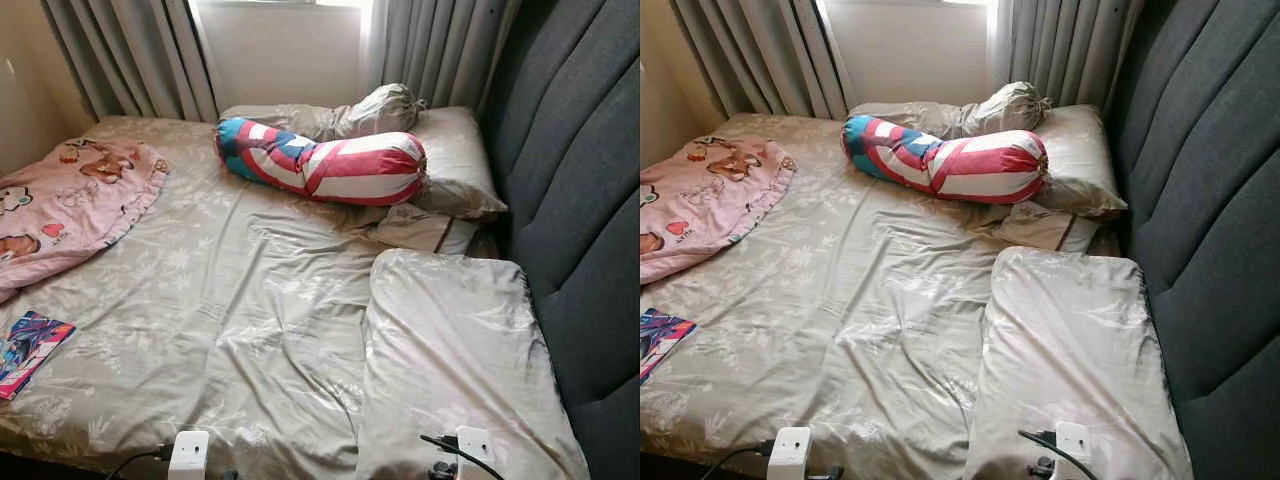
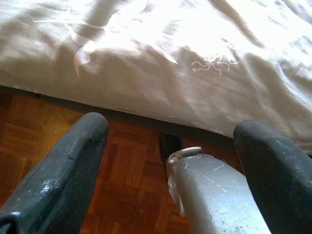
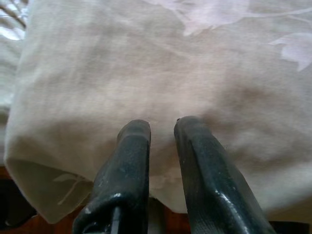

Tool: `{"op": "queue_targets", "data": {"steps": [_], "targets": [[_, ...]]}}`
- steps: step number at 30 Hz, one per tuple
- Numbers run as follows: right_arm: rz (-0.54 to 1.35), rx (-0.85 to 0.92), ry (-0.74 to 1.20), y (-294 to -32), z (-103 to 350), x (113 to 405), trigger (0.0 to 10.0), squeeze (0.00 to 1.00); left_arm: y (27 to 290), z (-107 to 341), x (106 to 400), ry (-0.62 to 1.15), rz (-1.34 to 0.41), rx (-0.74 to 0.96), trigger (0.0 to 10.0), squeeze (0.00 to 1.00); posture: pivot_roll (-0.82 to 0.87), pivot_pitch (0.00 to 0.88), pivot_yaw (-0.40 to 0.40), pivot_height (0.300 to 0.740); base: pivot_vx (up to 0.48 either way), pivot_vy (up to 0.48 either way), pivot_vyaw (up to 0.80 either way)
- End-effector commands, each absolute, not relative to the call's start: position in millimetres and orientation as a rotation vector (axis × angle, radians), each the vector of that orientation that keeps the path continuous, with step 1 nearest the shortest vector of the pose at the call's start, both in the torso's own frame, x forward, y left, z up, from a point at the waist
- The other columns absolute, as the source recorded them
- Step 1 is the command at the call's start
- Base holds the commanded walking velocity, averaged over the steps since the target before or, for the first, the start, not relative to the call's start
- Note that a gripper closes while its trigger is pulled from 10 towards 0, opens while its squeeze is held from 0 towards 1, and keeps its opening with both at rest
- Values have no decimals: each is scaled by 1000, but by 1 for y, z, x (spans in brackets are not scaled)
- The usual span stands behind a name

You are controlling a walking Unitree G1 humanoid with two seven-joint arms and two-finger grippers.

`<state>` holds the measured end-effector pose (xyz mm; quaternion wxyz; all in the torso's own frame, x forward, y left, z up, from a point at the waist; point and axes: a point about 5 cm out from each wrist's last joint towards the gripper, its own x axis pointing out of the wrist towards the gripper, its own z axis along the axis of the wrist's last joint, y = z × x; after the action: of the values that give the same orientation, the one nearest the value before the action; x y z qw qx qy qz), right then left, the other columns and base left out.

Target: Clean up the room

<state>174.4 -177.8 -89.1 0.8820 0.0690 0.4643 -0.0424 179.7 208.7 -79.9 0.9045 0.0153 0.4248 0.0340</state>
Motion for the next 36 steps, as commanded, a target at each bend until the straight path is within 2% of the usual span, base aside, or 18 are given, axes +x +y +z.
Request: {"op": "queue_targets", "data": {"steps": [1, 32, 36], "targets": [[-68, 143, 967, -173, -88, 178, 10000, 0, 212, -83, 174, 909, 74, 34, 10000, 0, -19, 0, -5, 740, 0, 0, 0], [-38, 98, 964, -170, -86, 182, 10000, 0, 211, -81, 179, 907, 45, 54, 10000, 0, -16, 0, 6, 740, 0, 477, 0], [-27, 89, 962, -170, -86, 183, 10000, 0, 211, -80, 179, 905, 46, 52, 10000, 0, -12, 0, 4, 740, 0, 480, 556]]}}
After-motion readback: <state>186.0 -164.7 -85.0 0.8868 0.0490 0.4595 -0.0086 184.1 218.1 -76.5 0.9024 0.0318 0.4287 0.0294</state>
